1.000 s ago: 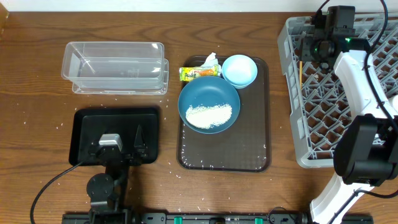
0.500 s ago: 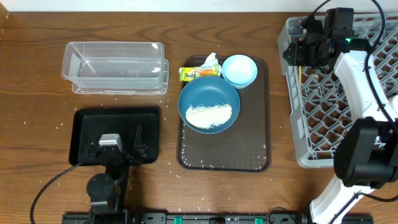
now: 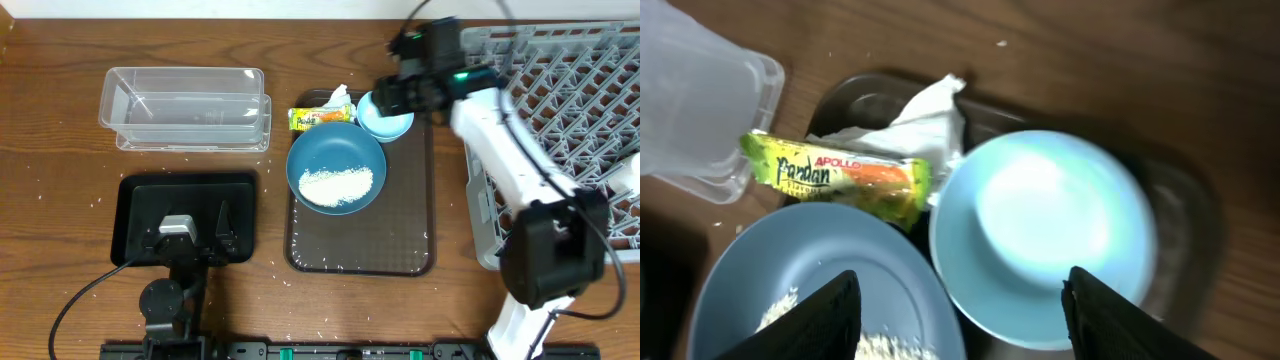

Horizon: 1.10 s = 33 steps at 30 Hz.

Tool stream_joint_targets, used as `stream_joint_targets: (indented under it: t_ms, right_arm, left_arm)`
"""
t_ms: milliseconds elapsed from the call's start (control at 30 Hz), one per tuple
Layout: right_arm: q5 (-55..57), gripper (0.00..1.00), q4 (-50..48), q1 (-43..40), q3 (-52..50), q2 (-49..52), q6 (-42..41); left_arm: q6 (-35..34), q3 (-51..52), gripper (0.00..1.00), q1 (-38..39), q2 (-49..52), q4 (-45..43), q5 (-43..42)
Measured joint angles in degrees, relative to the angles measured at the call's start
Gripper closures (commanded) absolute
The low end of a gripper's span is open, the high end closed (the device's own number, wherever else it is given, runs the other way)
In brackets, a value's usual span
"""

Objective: Sort waste into correct bins and load items into the dishwasher rack
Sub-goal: 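Move the right gripper to the light-blue bowl and grasp its rim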

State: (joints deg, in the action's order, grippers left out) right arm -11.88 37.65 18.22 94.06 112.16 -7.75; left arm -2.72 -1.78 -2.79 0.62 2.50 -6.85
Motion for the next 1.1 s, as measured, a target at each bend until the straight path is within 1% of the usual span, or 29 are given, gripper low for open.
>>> stream_joint_targets:
  t_ms: [67, 233, 300, 433, 567, 700, 767, 867, 1100]
  right_arm:
    - [2.6, 0.35, -0.76, 2.29, 0.0, 1.53, -0.96]
    - [9.4, 0.4, -3.74, 6.36, -0.07, 4.59, -3.65]
    - [11.91, 0.44, -5.09, 7.08, -0.07, 5.22, -4.85]
    - [15.89, 0.48, -7.65, 7.54, -0.07, 6.43, -7.78]
    - [17.44, 0.5, -10.21, 7.52, -0.07, 8.15, -9.86]
    - [17.77, 0.51, -10.51, 7.67, -0.07, 10.47, -11.37]
    - [17.79, 0.54, -10.45, 8.07, -0.09, 11.39, -11.78]
    - [17.7, 0.62, -10.51, 8.72, -0.09, 11.56, -12.41]
    - [19.47, 0.64, -10.1, 9.81, -0.09, 11.63, -14.43]
  left_arm:
    - [0.0, 0.0, 0.02, 0.0, 0.0, 0.0, 0.0]
    - [0.0, 0.0, 0.02, 0.0, 0.0, 0.0, 0.0]
    - [0.0, 0.0, 0.02, 0.0, 0.0, 0.0, 0.0]
    - [0.0, 0.0, 0.02, 0.0, 0.0, 0.0, 0.0]
    - [0.0, 0.0, 0.02, 0.0, 0.0, 0.0, 0.0]
    - [0.0, 0.0, 0.02, 0.0, 0.0, 0.0, 0.0]
    - [0.0, 0.0, 0.02, 0.0, 0.0, 0.0, 0.0]
    - [0.0, 0.0, 0.02, 0.0, 0.0, 0.0, 0.0]
    - [0.0, 0.0, 0.02, 0.0, 0.02, 0.0, 0.0]
